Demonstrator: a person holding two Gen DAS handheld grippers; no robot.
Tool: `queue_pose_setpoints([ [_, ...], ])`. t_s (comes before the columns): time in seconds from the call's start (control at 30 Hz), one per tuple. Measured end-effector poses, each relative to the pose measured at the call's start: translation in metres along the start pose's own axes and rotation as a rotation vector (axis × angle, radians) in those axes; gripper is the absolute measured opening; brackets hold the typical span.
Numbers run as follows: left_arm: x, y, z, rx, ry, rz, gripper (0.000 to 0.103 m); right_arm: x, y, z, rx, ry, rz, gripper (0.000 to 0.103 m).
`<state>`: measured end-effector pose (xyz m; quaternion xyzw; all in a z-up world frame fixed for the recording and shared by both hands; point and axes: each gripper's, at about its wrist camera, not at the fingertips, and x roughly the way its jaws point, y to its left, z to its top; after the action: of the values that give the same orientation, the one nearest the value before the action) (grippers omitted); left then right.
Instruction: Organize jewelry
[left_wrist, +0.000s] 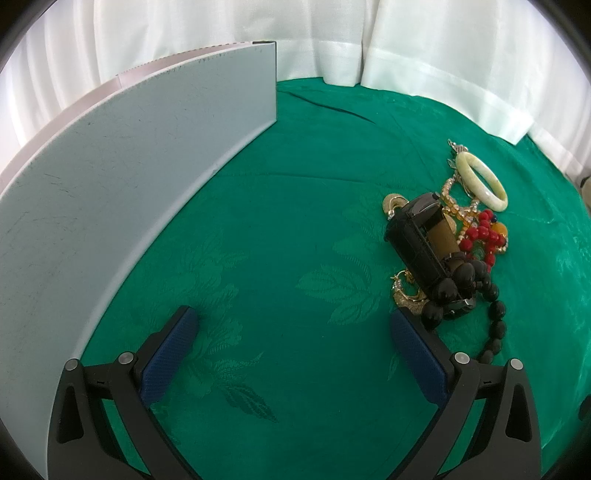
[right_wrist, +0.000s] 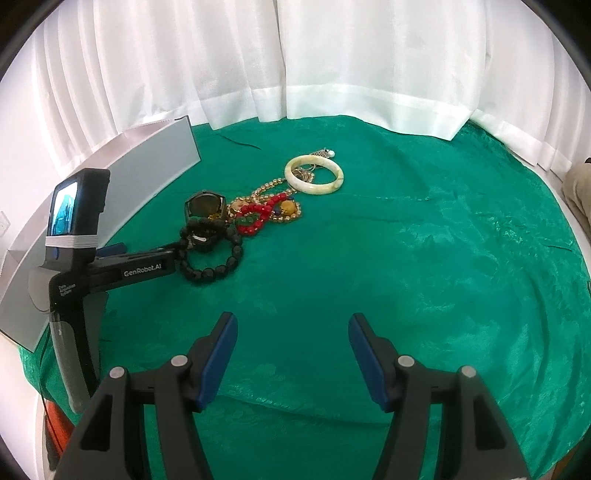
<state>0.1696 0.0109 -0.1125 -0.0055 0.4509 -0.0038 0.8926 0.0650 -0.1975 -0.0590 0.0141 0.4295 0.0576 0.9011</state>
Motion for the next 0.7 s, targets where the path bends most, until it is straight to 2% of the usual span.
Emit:
queue_pose_setpoints([
  [0.3, -0.0002, -0.0002, -0.0002, 0.000, 0.000, 0.000, 0.103, 0.0077, -0.0043, -0.0003, 0.026, 0.012, -0.006, 0.064],
  [0.7, -0.0011, 0.0006, -0.0002, 0.000, -0.001, 0.000, 0.103, 0.0009, -0.0002, -0.0058, 0.030, 0.001, 0.032, 0.064],
])
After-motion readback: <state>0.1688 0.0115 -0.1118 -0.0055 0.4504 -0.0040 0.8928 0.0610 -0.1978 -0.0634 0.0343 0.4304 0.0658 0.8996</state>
